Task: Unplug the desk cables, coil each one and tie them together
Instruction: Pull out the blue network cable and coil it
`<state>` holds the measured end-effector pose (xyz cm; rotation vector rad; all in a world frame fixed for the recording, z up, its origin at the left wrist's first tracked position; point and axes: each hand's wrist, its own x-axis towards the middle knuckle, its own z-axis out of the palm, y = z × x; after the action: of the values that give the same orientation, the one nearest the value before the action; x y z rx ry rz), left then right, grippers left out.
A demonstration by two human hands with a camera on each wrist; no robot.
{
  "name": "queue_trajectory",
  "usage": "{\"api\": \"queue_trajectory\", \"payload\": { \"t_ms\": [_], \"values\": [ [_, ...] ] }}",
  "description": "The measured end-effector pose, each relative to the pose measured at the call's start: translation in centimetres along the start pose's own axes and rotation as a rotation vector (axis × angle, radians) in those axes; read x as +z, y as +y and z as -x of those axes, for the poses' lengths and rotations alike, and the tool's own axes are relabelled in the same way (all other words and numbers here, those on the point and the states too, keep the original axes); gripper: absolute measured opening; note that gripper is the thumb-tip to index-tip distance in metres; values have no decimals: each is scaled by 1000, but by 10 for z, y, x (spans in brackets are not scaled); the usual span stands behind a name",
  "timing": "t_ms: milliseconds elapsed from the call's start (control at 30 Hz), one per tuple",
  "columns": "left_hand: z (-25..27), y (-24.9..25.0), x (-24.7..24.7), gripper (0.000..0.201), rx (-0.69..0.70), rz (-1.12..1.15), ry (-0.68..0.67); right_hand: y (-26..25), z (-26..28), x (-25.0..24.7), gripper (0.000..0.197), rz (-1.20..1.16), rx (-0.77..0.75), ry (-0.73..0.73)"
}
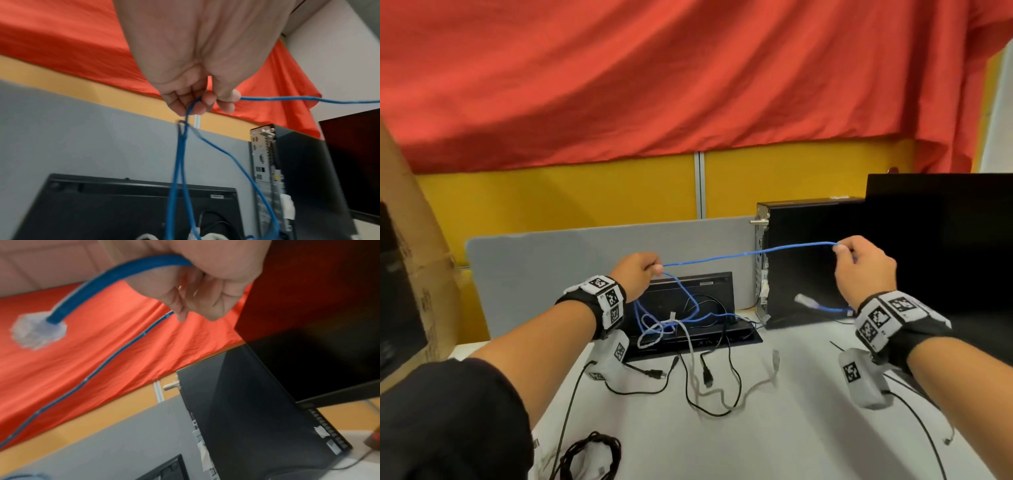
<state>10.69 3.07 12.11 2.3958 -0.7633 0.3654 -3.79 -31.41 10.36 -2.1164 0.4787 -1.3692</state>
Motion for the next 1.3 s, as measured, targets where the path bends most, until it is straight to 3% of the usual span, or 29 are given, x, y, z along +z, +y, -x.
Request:
{"api": "queue_trajectory", "payload": {
  "t_ms": [133, 233, 333, 400, 500, 633, 700, 767, 867, 967, 1100, 1200, 1300],
  "values": [
    [0, -13, -13, 21, -55, -48, 23, 9, 0, -7, 17, 5, 80, -2],
    [-2, -10, -14, 23, -94, 115, 115, 7, 8, -3, 16, 50, 93, -60],
    [-4, 3, -14, 24, -76, 323, 177, 6, 19, 4, 13, 149, 131, -324],
    [-5, 18, -11, 23, -20, 393, 176, -1, 26, 11, 22, 211, 115, -514],
    [-6, 39, -3, 24, 52, 419, 164, -24, 29, 16, 23, 386, 73, -607],
    [-8, 51, 6, 24, 85, 414, 234, -59, 31, 12, 23, 584, -13, -863],
    [-11, 49, 4, 23, 59, 408, 327, -66, 30, 6, 20, 542, 14, -801],
    [-13, 45, -1, 22, 46, 395, 394, -69, 28, -2, 13, 411, 109, -603],
    [-12, 43, -4, 20, 65, 350, 379, -76, 29, -11, 13, 205, 141, -396],
    [-7, 53, 3, 20, 109, 309, 282, -91, 39, -9, 55, 118, -89, -421],
    [3, 77, 20, 19, 206, 328, 125, -122, 59, 4, 61, 128, -392, -516],
    [9, 91, 28, 14, 279, 345, 58, -136, 66, 20, 52, 113, -347, -672],
    [9, 90, 29, 12, 243, 341, -3, -134, 65, 27, 26, 31, -250, -625]
  ]
}}
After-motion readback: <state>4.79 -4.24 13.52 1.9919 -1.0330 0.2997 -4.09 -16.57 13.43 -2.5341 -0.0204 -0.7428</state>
